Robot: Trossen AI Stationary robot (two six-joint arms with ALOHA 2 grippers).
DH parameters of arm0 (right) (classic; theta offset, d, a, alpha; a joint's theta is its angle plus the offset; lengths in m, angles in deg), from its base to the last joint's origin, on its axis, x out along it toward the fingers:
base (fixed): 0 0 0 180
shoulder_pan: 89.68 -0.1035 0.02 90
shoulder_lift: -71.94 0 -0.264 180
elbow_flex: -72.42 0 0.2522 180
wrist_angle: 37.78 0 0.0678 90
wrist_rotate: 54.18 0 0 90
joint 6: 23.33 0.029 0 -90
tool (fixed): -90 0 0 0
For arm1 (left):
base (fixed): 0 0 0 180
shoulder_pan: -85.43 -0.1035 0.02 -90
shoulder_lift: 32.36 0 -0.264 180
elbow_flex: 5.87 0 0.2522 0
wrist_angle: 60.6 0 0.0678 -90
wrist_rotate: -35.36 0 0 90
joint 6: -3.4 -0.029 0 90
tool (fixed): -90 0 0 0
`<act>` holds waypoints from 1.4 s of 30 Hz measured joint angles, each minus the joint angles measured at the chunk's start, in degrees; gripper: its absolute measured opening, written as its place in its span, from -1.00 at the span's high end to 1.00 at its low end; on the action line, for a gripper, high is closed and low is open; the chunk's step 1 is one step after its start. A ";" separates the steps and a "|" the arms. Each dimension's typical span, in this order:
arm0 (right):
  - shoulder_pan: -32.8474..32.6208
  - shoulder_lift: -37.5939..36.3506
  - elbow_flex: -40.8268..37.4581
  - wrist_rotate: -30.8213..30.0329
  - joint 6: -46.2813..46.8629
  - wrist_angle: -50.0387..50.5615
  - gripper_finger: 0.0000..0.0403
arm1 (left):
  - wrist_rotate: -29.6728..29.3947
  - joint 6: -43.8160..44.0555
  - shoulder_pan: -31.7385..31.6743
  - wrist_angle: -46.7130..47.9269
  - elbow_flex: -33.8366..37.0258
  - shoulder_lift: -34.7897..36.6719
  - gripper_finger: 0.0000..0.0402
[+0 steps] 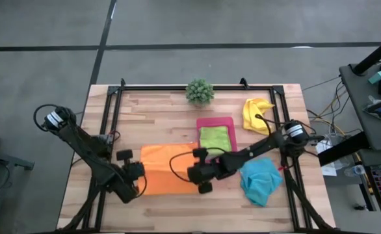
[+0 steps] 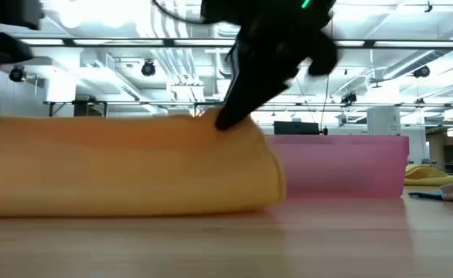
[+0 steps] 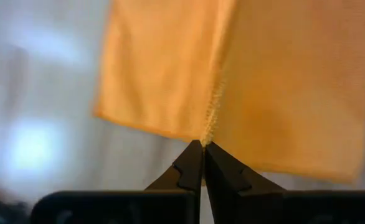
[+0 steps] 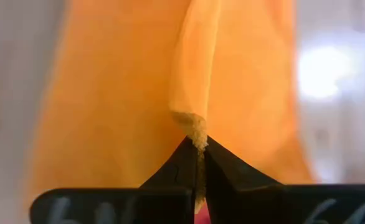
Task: Fold microfiber towels
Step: Fold the orange towel
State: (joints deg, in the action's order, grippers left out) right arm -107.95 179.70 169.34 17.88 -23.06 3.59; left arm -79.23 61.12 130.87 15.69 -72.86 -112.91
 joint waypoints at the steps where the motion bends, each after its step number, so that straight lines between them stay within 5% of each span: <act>1: 0.92 0.18 0.00 -1.01 -0.96 -0.18 0.96 | -1.26 -1.26 -0.85 1.00 0.07 0.00 1.00; 14: 9.05 0.91 0.00 -1.72 -4.00 -2.23 0.96 | -4.28 -12.24 -12.86 1.94 5.85 0.02 1.00; 34: 10.58 1.13 -0.02 -3.69 -3.93 -2.61 0.95 | -9.18 -18.13 -16.21 -4.58 8.61 0.02 1.00; 42: 11.20 1.11 -0.02 -3.58 -3.08 -2.61 0.71 | -9.43 -18.85 -17.85 -4.58 8.63 0.02 0.94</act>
State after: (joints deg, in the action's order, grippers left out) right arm -96.75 180.80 169.31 14.31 -26.13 0.98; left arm -88.66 42.27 113.02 11.11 -64.23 -112.89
